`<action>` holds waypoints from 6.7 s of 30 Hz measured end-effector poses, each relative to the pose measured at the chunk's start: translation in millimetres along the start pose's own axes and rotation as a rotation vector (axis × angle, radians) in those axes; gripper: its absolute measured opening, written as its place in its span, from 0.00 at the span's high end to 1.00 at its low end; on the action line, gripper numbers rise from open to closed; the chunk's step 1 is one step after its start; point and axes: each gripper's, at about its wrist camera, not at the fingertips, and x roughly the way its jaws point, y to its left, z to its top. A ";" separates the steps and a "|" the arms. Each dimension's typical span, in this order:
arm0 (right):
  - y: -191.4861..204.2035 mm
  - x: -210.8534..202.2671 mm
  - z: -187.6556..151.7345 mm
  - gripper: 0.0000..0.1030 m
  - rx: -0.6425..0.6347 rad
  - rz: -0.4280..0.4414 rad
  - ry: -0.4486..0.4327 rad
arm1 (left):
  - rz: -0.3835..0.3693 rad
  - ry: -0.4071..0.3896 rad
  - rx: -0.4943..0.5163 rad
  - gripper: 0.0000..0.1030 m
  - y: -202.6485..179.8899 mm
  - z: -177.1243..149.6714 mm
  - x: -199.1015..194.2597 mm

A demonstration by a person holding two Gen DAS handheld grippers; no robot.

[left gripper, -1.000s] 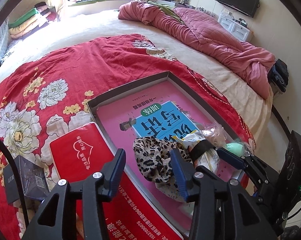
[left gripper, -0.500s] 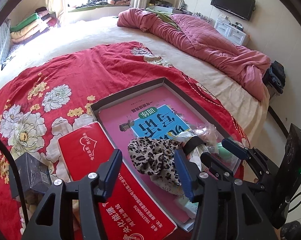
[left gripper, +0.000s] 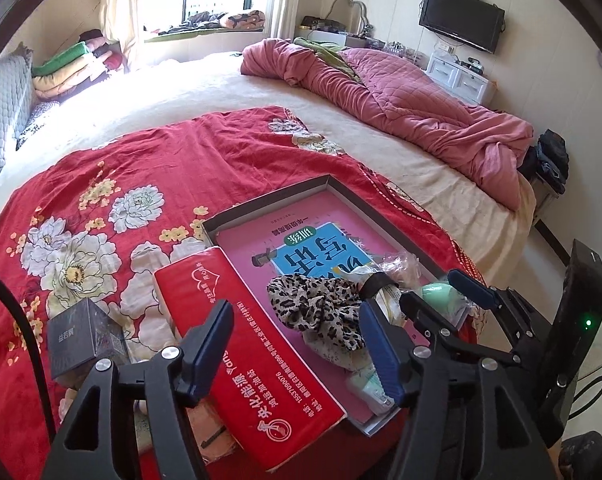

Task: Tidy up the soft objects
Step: 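Open the right tool to drop the snack packet into the box, then withdraw both tools, then move both open tools from the pink box to the plush toy pile, then grasp the pink-hat teddy bear with the left tool while the right tool grasps the purple-bow bear, then lift and carry the pink-hat bear with the left tool while the right tool carries the purple-bow bear, then lower the pink-hat bear into the box with the left tool while the right tool lowers the purple-bow bear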

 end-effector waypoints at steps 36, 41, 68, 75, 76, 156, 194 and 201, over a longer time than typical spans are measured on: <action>61.2 -92.7 34.4 0.23 0.016 0.014 -0.159 | 0.142 -0.098 -0.080 0.26 52.0 -45.8 -89.6; 78.6 -99.3 38.5 0.23 -0.002 0.055 -0.154 | 0.169 -0.095 -0.084 0.26 60.0 -52.5 -97.0; 159.3 -100.6 24.4 0.23 -0.189 0.171 -0.090 | 0.293 -0.098 -0.259 0.25 162.6 -94.6 -145.4; 184.6 -90.8 15.1 0.23 -0.266 0.199 -0.068 | 0.314 -0.066 -0.304 0.25 189.1 -115.1 -140.7; 189.2 -88.5 13.0 0.23 -0.280 0.203 -0.061 | 0.314 -0.063 -0.306 0.25 191.2 -117.0 -139.4; 211.9 6.1 12.2 0.55 -0.456 0.402 0.256 | 0.085 -0.091 -0.239 0.58 157.0 -126.4 -86.5; 13.2 -75.1 54.2 0.55 -0.075 0.163 0.028 | 0.002 -0.114 0.013 0.58 -20.1 -9.3 -75.3; -11.2 -65.0 44.9 0.55 -0.012 0.125 0.046 | -0.006 -0.076 0.045 0.58 -33.1 -5.8 -50.9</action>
